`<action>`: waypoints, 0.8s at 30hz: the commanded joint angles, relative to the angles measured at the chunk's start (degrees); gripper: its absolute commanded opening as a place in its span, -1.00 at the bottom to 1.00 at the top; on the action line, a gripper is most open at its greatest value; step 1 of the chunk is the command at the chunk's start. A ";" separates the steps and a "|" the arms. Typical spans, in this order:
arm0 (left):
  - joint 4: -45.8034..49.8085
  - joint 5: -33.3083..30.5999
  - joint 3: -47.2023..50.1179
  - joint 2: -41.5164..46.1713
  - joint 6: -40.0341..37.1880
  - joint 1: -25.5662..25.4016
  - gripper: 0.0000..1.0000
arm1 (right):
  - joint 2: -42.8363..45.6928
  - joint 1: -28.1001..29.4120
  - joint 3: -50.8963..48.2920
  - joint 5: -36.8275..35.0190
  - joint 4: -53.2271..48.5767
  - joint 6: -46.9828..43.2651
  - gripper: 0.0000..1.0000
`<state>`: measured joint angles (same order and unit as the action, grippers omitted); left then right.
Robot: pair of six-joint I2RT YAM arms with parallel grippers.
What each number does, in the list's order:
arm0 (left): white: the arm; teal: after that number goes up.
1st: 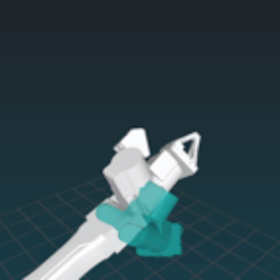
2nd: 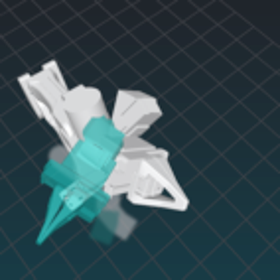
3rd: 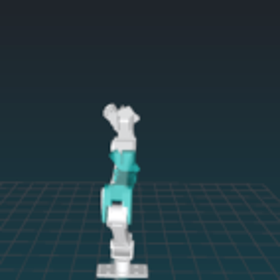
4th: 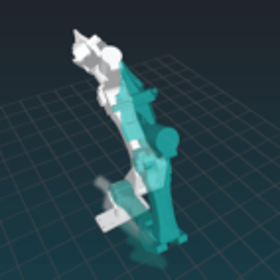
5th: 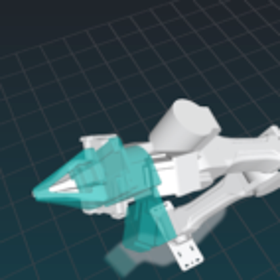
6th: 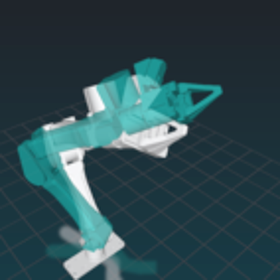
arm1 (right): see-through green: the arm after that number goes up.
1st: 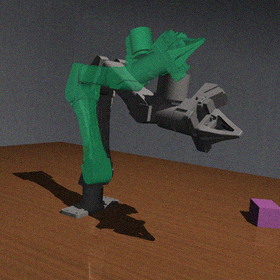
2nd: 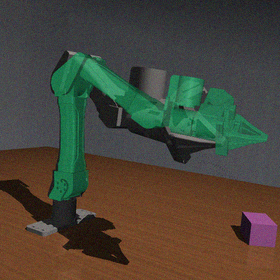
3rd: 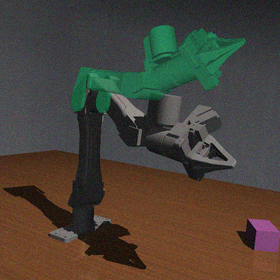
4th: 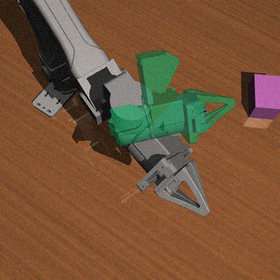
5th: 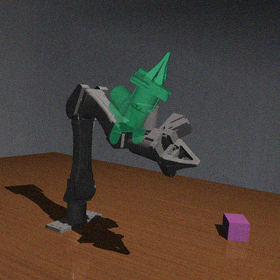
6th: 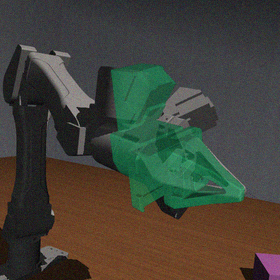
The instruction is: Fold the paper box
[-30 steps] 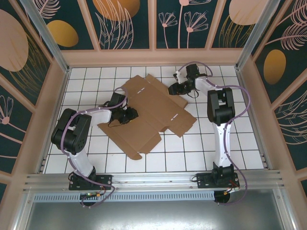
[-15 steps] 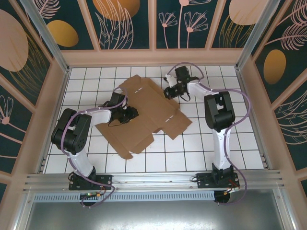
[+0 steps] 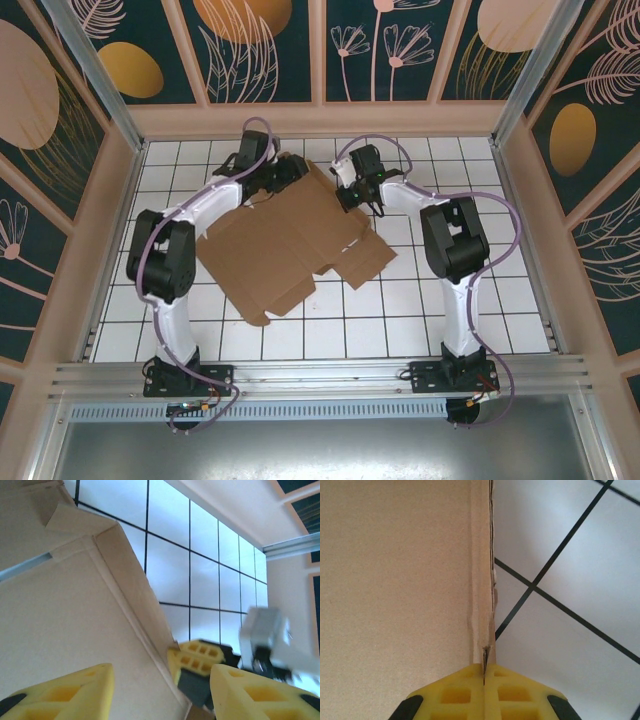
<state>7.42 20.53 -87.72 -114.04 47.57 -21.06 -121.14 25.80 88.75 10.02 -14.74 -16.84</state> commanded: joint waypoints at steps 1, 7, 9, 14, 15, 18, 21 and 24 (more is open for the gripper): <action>6.98 -1.80 -5.91 -6.35 1.98 -0.22 0.09 | 2.90 1.08 -0.68 -2.69 2.94 -1.53 -0.89; 16.64 -6.91 -19.72 -14.60 3.17 -1.16 0.10 | 3.12 1.96 -1.07 -3.82 4.40 -1.09 -0.88; 18.47 -7.02 -22.79 -16.64 4.17 -1.60 0.11 | 3.60 2.46 -1.60 -4.25 5.19 -1.29 -0.88; 22.21 -9.00 -29.31 -20.09 4.50 -3.66 0.13 | 4.49 3.38 -2.21 -5.34 6.10 -2.11 -0.88; 22.72 -9.06 -30.19 -20.67 4.59 -3.93 0.12 | 4.66 3.44 -2.43 -5.37 6.19 -2.06 -0.88; 23.77 -9.11 -31.60 -22.10 5.47 -4.32 0.11 | 5.18 3.64 -3.20 -5.95 7.03 -2.00 -0.88; 25.58 -10.06 -32.79 -23.09 6.70 -4.41 0.10 | 5.96 4.03 -4.28 -6.73 8.16 -2.07 -0.88; 26.24 -9.69 -33.71 -23.92 8.09 -4.43 0.09 | 6.65 4.51 -5.37 -7.33 9.22 -2.34 -0.88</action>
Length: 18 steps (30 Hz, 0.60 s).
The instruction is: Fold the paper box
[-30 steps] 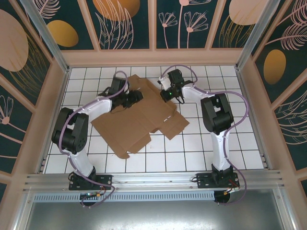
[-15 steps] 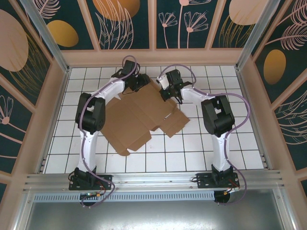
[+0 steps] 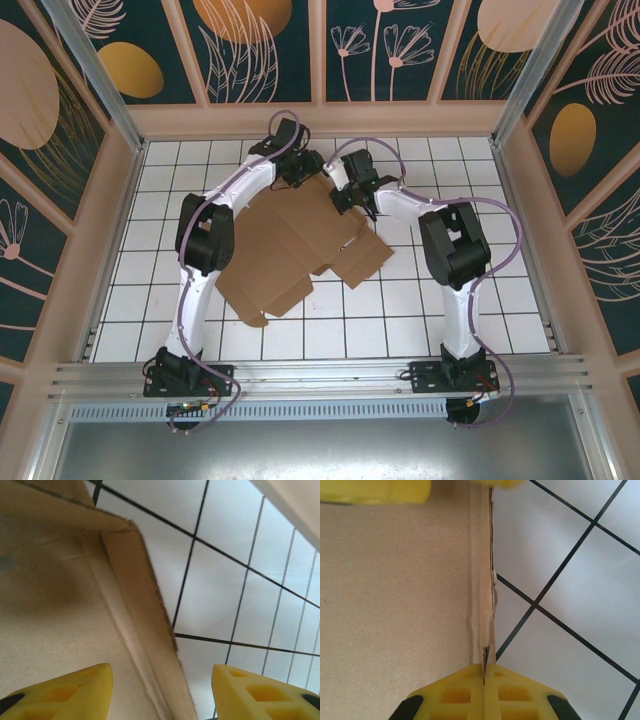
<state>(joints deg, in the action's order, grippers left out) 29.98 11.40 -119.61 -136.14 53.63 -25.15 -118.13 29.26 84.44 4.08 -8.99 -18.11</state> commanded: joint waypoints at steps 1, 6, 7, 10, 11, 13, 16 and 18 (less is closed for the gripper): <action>3.81 -0.42 -2.25 -2.10 2.45 -0.42 0.08 | 3.82 1.23 -1.29 -1.72 3.78 -1.13 -0.88; 4.00 0.76 -3.20 -2.82 4.66 -0.51 0.07 | 4.37 1.77 -2.65 -2.94 5.64 -0.88 -0.89; 3.64 1.03 -3.24 -2.67 4.96 -0.60 0.06 | 4.63 1.77 -3.22 -3.26 6.41 -1.04 -0.90; 2.76 2.02 -3.30 -2.63 6.01 -0.52 0.03 | 5.45 2.98 -4.73 -4.05 8.36 -1.39 -0.90; 2.48 2.31 -3.42 -2.63 6.37 -0.51 0.02 | 5.74 3.08 -5.19 -4.21 8.85 -1.54 -0.90; 1.98 2.90 -3.43 -2.64 7.06 -0.51 0.00 | 6.14 3.17 -5.61 -4.25 9.26 -1.67 -0.90; 1.97 3.48 -3.61 -2.72 7.64 -0.51 -0.03 | 6.21 3.30 -5.87 -4.54 9.28 -2.00 -0.90; 1.93 3.46 -3.52 -2.48 7.80 -0.52 -0.07 | 5.95 3.52 -5.87 -4.64 9.14 -2.57 -0.91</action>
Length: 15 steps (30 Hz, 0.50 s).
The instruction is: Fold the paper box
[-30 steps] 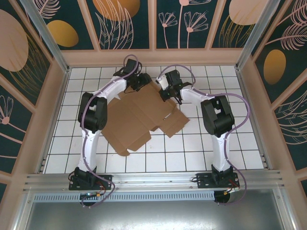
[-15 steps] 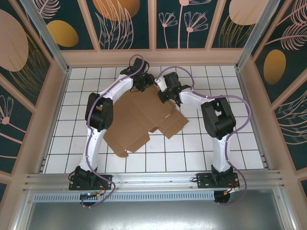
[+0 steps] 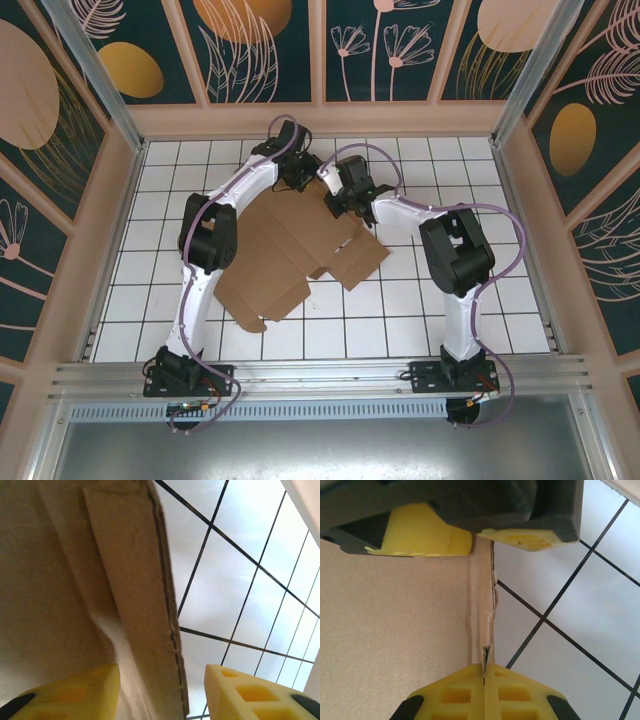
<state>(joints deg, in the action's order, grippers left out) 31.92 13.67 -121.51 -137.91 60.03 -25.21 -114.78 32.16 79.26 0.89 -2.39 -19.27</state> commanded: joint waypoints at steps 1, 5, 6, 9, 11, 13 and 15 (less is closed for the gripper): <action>0.00 1.26 -1.62 -0.49 1.40 -0.53 -0.09 | 2.45 0.71 -0.64 -2.66 2.39 -1.77 -0.91; 0.15 1.18 -1.38 -0.17 1.61 -0.51 -0.26 | 2.17 1.07 -0.58 -3.98 2.35 -2.25 -0.91; 0.10 1.25 -1.28 -0.15 1.58 -0.53 -0.31 | 2.19 1.14 -0.44 -4.32 2.38 -2.20 -0.91; -0.01 1.60 -0.87 -0.10 1.70 -0.53 -0.49 | 2.16 1.23 -0.29 -5.36 2.45 -2.34 -0.91; -0.40 1.88 -0.57 0.01 1.49 -0.54 -0.62 | 2.44 1.24 -0.43 -5.80 2.71 -2.39 -0.92; -0.58 2.06 -0.39 0.01 1.54 -0.52 -0.73 | 2.97 1.24 -0.41 -6.17 2.95 -2.44 -0.91; -0.80 2.23 -0.48 0.07 1.84 -0.50 -0.78 | 3.51 1.24 -0.59 -6.67 3.40 -2.61 -0.84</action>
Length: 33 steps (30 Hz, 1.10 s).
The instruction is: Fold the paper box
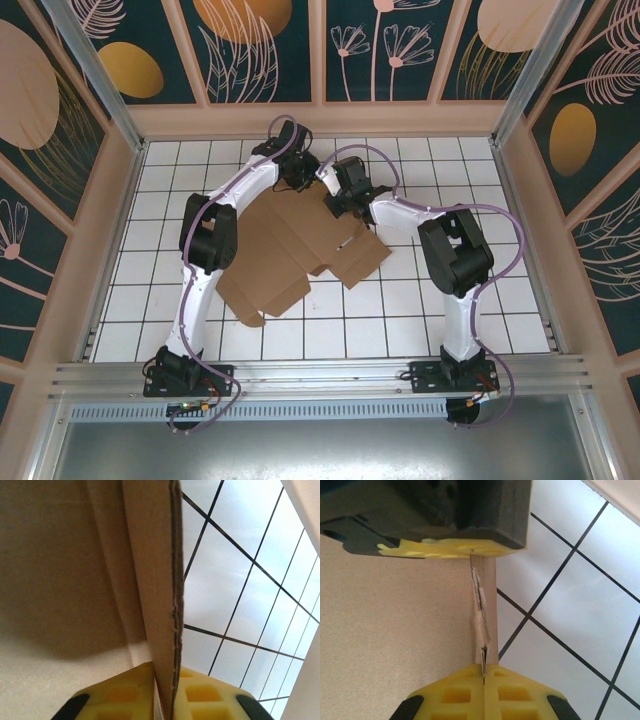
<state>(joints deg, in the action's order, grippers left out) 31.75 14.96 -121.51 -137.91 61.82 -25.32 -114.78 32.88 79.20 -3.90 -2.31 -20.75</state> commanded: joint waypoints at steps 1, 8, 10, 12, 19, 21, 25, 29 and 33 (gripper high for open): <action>-0.67 1.03 -0.63 0.11 0.18 -0.44 -0.80 | 3.82 0.55 -0.45 -1.90 3.36 -1.15 -0.74; -1.77 1.98 -0.92 0.45 1.03 -0.01 -0.93 | 10.22 1.22 -2.83 -3.86 5.95 1.74 -0.02; -2.32 2.34 -0.66 0.65 1.64 0.35 -0.95 | 14.18 1.48 -4.54 -0.29 6.97 6.72 0.07; -3.57 2.71 0.30 1.22 2.85 0.87 -0.99 | 18.29 2.21 -8.45 5.17 8.63 11.33 0.03; -12.70 4.11 7.10 4.44 9.66 2.18 -1.00 | 22.17 13.18 -23.49 15.61 19.65 23.55 -0.93; -13.88 5.13 7.43 4.03 10.97 2.37 -1.00 | 20.22 16.73 -24.97 15.35 20.79 23.82 -1.00; -14.77 5.82 7.15 3.09 11.73 2.64 -1.00 | 14.91 20.27 -25.58 18.33 23.04 25.23 -1.00; -15.64 5.87 7.92 3.10 12.49 2.97 -1.00 | 8.83 22.40 -21.52 18.84 21.63 27.19 -1.00; -16.44 5.87 8.48 3.67 12.90 3.26 -1.00 | 2.65 23.45 -16.27 15.89 15.76 29.07 -1.00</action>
<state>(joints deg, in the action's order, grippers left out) 17.61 19.55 -113.89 -136.75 73.03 -22.57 -109.95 55.59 59.22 13.30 15.68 5.54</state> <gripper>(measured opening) 0.051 0.052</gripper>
